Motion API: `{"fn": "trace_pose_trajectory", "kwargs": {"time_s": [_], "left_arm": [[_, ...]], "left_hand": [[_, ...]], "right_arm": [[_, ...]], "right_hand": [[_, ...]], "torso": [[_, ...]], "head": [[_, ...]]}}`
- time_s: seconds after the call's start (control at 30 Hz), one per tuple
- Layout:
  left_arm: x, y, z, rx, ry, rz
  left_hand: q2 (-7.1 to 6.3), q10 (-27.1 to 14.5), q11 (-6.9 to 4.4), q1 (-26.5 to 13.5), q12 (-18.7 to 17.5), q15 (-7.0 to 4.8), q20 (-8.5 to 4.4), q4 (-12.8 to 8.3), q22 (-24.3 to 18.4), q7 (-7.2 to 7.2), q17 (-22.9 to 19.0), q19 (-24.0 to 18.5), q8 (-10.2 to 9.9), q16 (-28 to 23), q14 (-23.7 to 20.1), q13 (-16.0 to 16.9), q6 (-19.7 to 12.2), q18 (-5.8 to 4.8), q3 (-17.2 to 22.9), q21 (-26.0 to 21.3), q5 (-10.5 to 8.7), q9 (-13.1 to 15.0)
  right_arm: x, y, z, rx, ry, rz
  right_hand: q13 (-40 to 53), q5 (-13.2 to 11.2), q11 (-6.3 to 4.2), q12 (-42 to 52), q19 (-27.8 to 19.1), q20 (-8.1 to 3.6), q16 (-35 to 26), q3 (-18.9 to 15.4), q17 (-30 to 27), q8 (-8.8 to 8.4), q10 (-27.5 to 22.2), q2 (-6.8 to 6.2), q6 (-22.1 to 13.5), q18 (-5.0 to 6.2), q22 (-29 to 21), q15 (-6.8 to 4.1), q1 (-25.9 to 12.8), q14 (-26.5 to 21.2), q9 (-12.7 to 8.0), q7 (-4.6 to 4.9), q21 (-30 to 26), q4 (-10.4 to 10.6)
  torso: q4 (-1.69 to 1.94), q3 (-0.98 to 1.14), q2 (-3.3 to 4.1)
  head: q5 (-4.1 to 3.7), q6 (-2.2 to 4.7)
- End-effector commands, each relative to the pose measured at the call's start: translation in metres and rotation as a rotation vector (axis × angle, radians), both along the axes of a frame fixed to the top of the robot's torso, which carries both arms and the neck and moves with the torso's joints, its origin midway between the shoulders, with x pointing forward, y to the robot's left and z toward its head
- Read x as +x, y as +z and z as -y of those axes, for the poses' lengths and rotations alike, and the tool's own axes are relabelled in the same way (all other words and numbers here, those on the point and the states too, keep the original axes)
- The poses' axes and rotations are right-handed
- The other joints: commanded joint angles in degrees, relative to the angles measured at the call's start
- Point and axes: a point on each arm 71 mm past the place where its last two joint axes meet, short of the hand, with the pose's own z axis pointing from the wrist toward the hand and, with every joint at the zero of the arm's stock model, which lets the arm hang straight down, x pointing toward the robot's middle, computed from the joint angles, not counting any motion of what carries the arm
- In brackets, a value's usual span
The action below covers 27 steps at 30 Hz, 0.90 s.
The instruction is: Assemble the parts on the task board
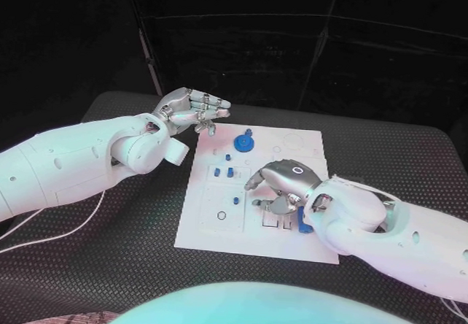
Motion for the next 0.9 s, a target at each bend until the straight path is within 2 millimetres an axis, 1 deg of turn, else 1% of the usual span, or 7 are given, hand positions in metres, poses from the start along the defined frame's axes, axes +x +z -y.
{"fn": "trace_pose_trajectory", "kwargs": {"time_s": [0.03,0.17,0.27,0.33,0.4,0.63,0.9], "left_arm": [[0.0,0.001,0.0,-0.008,-0.011,-0.002],[0.0,0.0,0.0,-0.008,-0.011,-0.003],[0.0,0.0,0.0,-0.008,-0.011,-0.004],[0.0,0.0,-0.001,-0.008,-0.011,-0.004],[0.0,0.0,-0.001,-0.007,-0.011,-0.004],[0.0,0.0,0.0,-0.008,-0.013,-0.006],[0.0,0.0,-0.001,-0.007,-0.013,-0.007]], "left_hand": [[0.12,-0.4,-0.12,0.0,0.1,0.13,0.03,0.2,0.0,0.17,0.0,-0.2,-0.4,-0.2,-0.5,-0.1,-0.4,0.63,0.2,-0.3,-0.12,-0.1],[0.12,-0.4,-0.12,0.0,0.1,0.13,0.03,0.2,0.0,0.17,0.0,-0.2,-0.4,-0.2,-0.5,-0.1,-0.4,0.63,0.2,-0.3,-0.12,-0.1],[0.12,-0.4,-0.12,0.0,0.1,0.13,0.03,0.2,0.0,0.17,0.0,-0.2,-0.4,-0.2,-0.5,-0.1,-0.4,0.63,0.2,-0.3,-0.12,-0.1],[0.13,-0.4,-0.11,0.0,0.1,0.14,0.04,0.2,0.0,0.16,-0.1,-0.2,-0.4,-0.2,-0.5,-0.1,-0.4,0.63,0.2,-0.3,-0.12,-0.1],[0.13,-0.4,-0.11,0.0,0.1,0.14,0.04,0.2,0.0,0.16,-0.1,-0.2,-0.4,-0.2,-0.5,-0.1,-0.4,0.63,0.2,-0.3,-0.12,-0.1],[0.13,-0.4,-0.11,0.0,0.1,0.14,0.04,0.2,0.0,0.16,-0.1,-0.2,-0.4,-0.2,-0.5,-0.1,-0.4,0.63,0.2,-0.3,-0.12,-0.1],[0.13,-0.4,-0.11,0.0,0.1,0.14,0.04,0.3,0.0,0.16,-0.1,-0.2,-0.4,-0.2,-0.5,-0.1,-0.4,0.63,0.2,-0.3,-0.12,-0.1]], "right_arm": [[0.009,0.015,0.013,0.063,-0.067,0.017],[0.025,0.026,0.038,0.03,-0.152,0.005],[0.032,0.027,0.052,-0.009,-0.195,-0.01],[0.036,0.026,0.059,-0.034,-0.214,-0.021],[0.038,0.025,0.063,-0.057,-0.225,-0.028],[0.043,0.021,0.066,-0.123,-0.233,-0.039],[0.046,0.015,0.061,-0.167,-0.215,-0.071]], "right_hand": [[0.1,0.1,-0.19,0.6,-0.3,-0.19,-0.3,-0.9,0.0,-0.04,-0.7,-0.54,-0.8,1.06,-0.1,0.11,-0.2,0.6,0.0,-0.17,-0.3,0.1],[0.0,0.9,-0.02,1.6,-1.1,-0.06,-0.8,-5.6,-1.1,-0.03,-3.3,-1.04,-3.4,1.17,-1.9,0.16,-1.1,0.2,0.0,-1.3,-1.6,1.0],[0.1,1.7,0.26,3.4,-1.7,0.08,-1.2,-11.7,-2.0,0.02,-5.5,-0.46,-5.3,1.5,-3.5,0.46,0.1,-0.2,0.1,-1.83,-2.9,2.3],[0.2,2.0,0.33,5.1,-2.2,0.16,-1.7,-16.4,-3.1,0.14,-7.0,0.21,-6.3,1.76,-4.7,0.77,2.0,-0.6,0.2,-2.3,-3.8,4.1],[0.2,2.0,0.45,5.8,-2.4,0.3,-2.0,-17.9,-3.8,0.01,-7.6,0.06,-6.8,1.74,-5.3,0.66,2.7,-0.8,0.1,-2.53,-4.3,5.1],[0.3,2.0,0.31,8.4,-2.4,0.25,-2.1,-19.7,-4.4,0.3,-8.2,0.87,-6.0,1.82,-5.9,0.55,5.0,-0.9,0.3,-2.27,-4.8,7.6],[0.4,2.1,-1.06,12.1,0.0,-0.69,-0.8,-19.2,-2.7,1.3,-3.6,3.23,-1.8,1.4,-3.2,-0.5,6.4,0.3,0.7,-1.23,-3.2,7.7]], "torso": [[-0.04,-0.04,-0.07],[0.12,-0.1,-0.06],[0.18,-0.06,-0.03],[0.18,-0.07,0.02],[0.17,-0.08,0.09],[0.2,-0.09,0.08],[0.18,-0.09,0.09]], "head": [[-0.42,0.35],[-1.02,0.83],[-1.07,1.04],[-1.09,1.18],[-1.17,1.25],[-1.27,1.31],[-1.12,1.18]]}}
